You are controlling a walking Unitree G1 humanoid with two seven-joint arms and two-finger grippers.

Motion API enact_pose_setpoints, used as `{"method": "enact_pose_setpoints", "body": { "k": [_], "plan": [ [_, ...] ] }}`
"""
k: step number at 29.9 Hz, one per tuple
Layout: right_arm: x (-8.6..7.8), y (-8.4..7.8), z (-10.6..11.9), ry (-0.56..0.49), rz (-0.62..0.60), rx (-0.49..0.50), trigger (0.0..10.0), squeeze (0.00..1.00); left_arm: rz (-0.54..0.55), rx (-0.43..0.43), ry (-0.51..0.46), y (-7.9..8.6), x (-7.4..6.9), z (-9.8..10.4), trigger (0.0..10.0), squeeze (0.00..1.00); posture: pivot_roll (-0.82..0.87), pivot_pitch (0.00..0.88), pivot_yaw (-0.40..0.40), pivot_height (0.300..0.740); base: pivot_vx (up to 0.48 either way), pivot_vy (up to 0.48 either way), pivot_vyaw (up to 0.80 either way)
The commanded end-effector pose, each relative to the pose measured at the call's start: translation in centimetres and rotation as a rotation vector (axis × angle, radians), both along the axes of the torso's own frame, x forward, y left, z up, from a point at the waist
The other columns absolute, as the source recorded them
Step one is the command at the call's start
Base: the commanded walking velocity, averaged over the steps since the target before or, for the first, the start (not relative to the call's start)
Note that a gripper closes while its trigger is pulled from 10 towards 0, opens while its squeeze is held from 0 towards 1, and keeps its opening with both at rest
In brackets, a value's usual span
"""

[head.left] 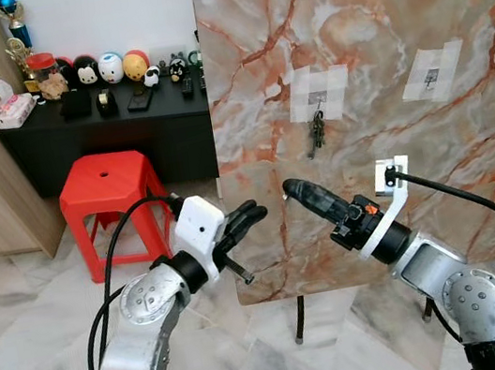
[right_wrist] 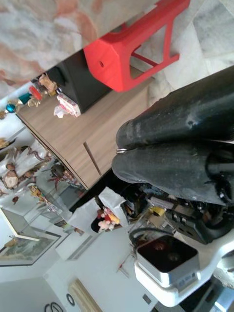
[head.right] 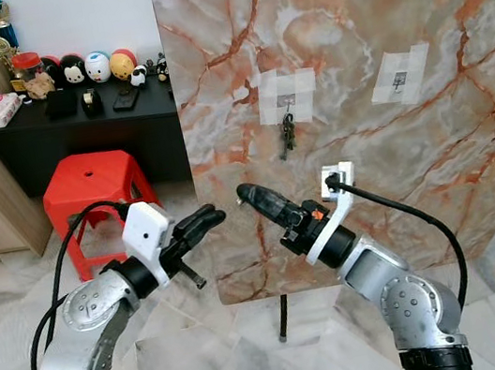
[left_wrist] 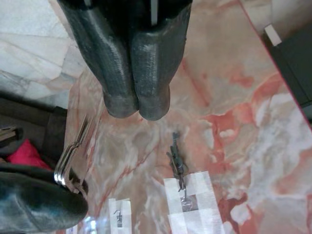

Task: Hang keys on a hook

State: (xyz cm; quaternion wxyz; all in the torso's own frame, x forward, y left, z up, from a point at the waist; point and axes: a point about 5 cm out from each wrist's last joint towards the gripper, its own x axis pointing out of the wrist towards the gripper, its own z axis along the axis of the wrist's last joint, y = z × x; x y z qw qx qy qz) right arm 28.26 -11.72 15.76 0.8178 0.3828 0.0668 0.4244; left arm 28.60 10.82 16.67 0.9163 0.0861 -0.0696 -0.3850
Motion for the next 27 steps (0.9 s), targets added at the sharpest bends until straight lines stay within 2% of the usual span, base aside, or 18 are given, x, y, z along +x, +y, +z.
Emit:
{"method": "enact_pose_setpoints", "body": {
  "k": [1,15,17,27],
  "plan": [
    [-0.3,0.1,0.9,-0.037,0.014,0.0,10.0,0.0,-0.023,0.005,-0.03,-0.7,0.1,0.4,10.0,0.0,-0.02,0.0,-0.104,0.74,0.0,0.0,0.0],
    [-0.6,0.3,0.7,-0.039,0.031,-0.014,10.0,0.0,-0.037,-0.024,-0.047,-1.3,0.3,0.7,10.0,0.0,-0.03,0.0,-0.102,0.74,0.0,0.0,0.0],
    [-0.5,0.3,0.7,-0.04,0.026,-0.022,10.0,0.0,-0.061,-0.009,-0.041,-1.5,0.2,0.7,10.0,0.0,-0.03,0.0,-0.101,0.74,0.0,0.0,0.0],
    [0.2,-0.8,0.9,-0.062,-0.021,-0.052,10.0,0.0,-0.038,0.121,-0.085,-0.5,0.2,0.0,10.0,0.0,-0.03,0.0,-0.096,0.74,0.0,0.0,0.0]
  ]
}}
